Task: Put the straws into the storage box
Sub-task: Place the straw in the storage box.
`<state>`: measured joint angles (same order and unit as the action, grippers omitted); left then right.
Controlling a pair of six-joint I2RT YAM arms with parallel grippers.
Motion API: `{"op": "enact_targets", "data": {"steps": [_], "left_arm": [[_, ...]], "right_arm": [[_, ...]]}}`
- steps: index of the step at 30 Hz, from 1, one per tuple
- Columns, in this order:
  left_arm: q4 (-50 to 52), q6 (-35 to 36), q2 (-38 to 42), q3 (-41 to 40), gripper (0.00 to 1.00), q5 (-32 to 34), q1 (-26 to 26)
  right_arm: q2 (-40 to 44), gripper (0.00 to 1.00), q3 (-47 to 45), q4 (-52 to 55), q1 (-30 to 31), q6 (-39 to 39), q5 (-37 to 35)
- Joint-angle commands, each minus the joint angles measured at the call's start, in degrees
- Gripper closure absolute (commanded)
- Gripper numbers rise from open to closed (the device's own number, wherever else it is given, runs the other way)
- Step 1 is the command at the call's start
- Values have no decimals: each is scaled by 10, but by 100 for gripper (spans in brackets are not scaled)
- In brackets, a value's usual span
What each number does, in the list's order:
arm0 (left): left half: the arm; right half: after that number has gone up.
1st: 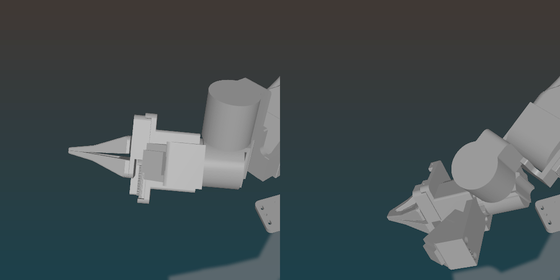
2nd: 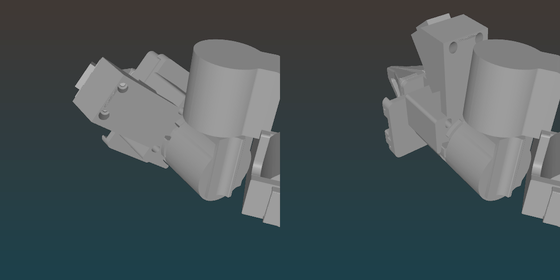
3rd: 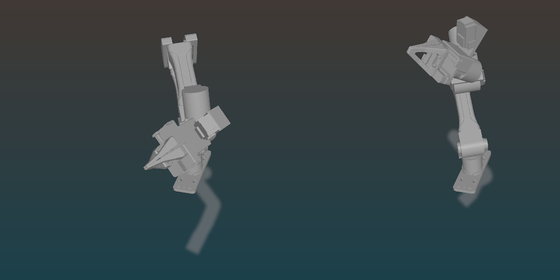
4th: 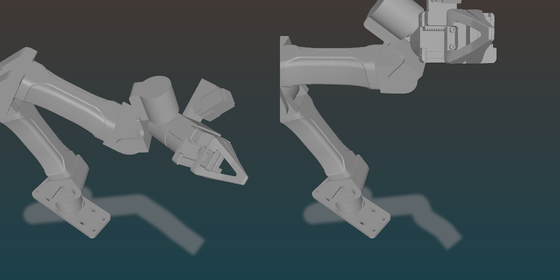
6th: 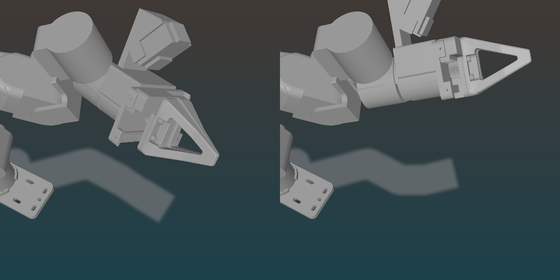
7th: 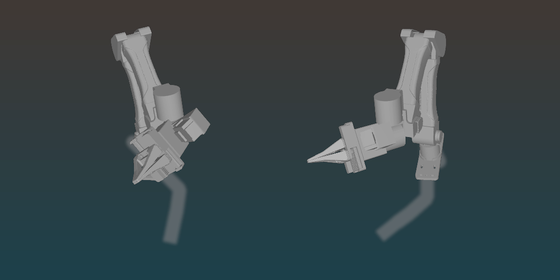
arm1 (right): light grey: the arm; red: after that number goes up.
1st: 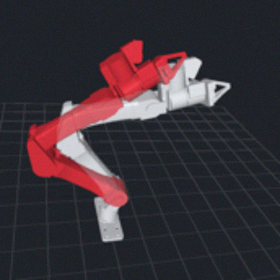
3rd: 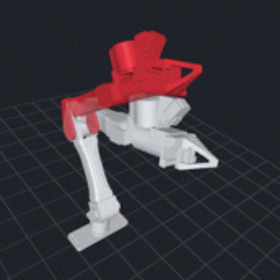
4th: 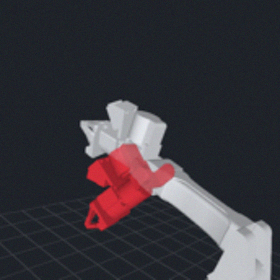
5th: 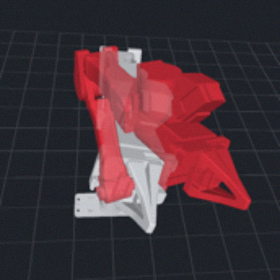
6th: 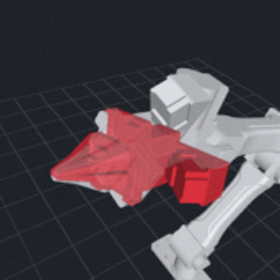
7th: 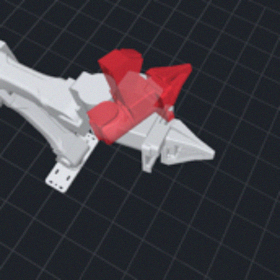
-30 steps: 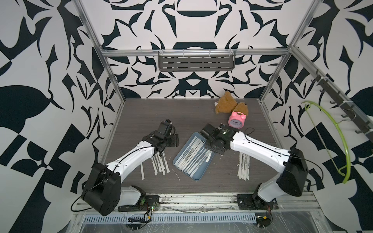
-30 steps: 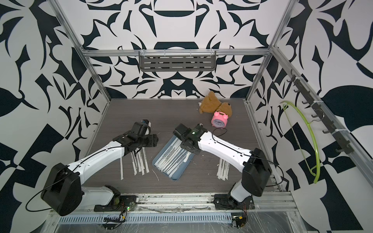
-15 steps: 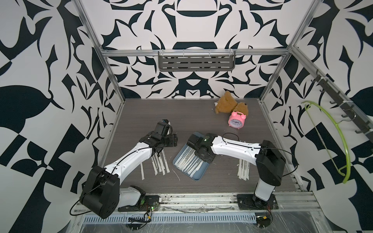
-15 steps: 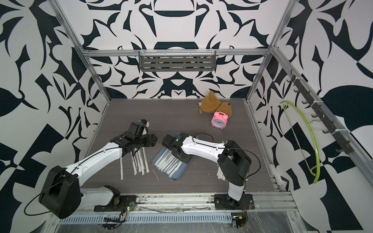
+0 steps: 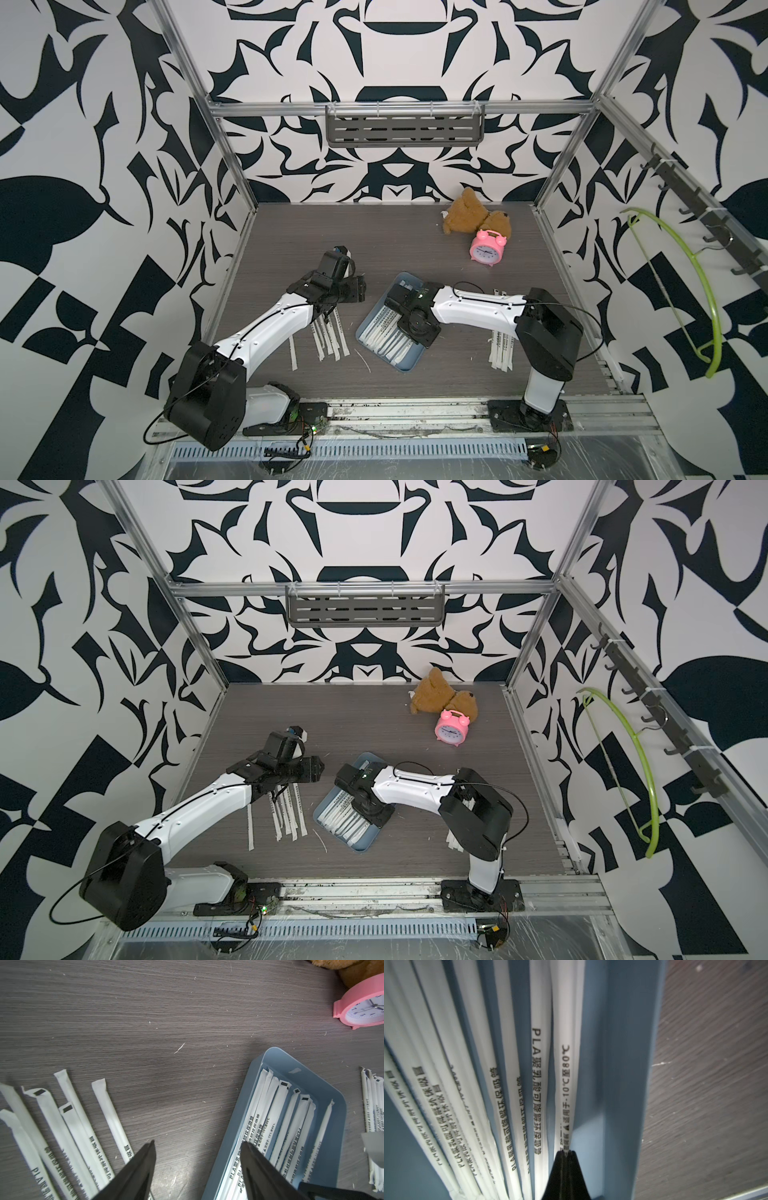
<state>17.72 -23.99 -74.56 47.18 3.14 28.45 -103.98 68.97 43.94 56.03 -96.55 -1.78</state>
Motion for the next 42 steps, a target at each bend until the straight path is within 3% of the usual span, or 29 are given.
{"op": "enact_targets", "data": {"steps": [1,6,21,25,28,31,35,40,42], "left_arm": [[9,3,11,9,29,-9,-1],[17,-2,11,18,29,-13,-1],[38,-19,49,27,29,-2,-2],[66,-28,64,34,30,26,-1],[130,-54,70,45,34,87,-8],[190,-92,78,32,40,118,-41],[202,-116,95,-15,46,85,-112],[229,-132,100,-38,40,89,-208],[214,-135,100,-51,37,53,-260]], "right_arm": [[0,100,-12,-7,4,-16,24],[-2,99,-15,-9,-3,-8,29],[7,77,20,40,-10,36,13],[23,75,29,56,-10,46,4],[37,74,45,80,-11,64,-10],[48,74,82,114,-11,112,-56],[54,74,126,131,-10,202,-153],[65,74,129,88,-9,284,-186],[69,74,117,68,-10,309,-183]]}}
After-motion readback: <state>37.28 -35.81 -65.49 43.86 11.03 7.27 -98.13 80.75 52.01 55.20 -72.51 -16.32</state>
